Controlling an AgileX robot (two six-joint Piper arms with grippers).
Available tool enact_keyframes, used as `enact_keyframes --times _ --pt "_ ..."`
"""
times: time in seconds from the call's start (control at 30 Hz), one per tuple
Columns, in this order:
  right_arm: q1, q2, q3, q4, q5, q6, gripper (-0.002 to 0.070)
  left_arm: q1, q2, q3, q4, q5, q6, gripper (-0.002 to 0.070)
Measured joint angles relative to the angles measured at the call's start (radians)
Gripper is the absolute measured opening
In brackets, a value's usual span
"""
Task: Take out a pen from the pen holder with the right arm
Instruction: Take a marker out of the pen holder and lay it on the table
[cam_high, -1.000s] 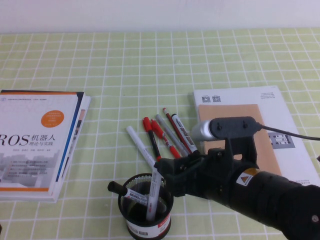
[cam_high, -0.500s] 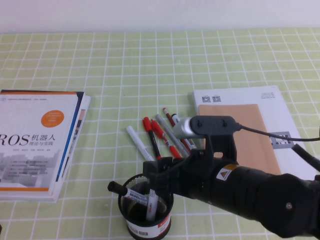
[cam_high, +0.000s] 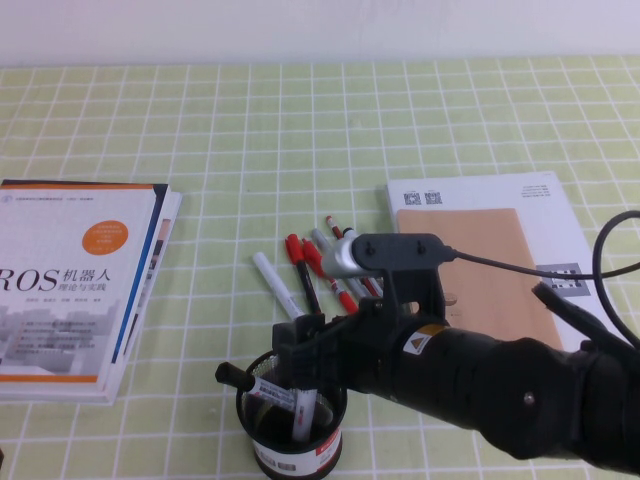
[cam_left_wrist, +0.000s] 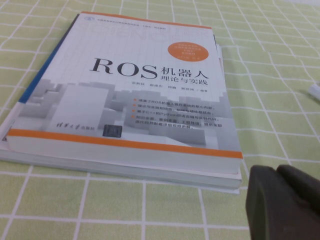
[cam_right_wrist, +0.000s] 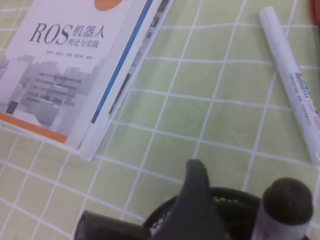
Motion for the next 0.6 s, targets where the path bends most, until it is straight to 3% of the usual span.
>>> enact_keyframes --times 0.2,0.6 --pt "0.0 0.016 -0.006 0.0 0.0 -0.004 0.043 0.0 0.0 0.0 0.0 0.0 0.0 -0.0008" --pt "0.0 0.016 -0.006 0.0 -0.009 -0.005 0.0155 0.0 0.0 0.0 0.0 0.0 0.0 -0.0008"
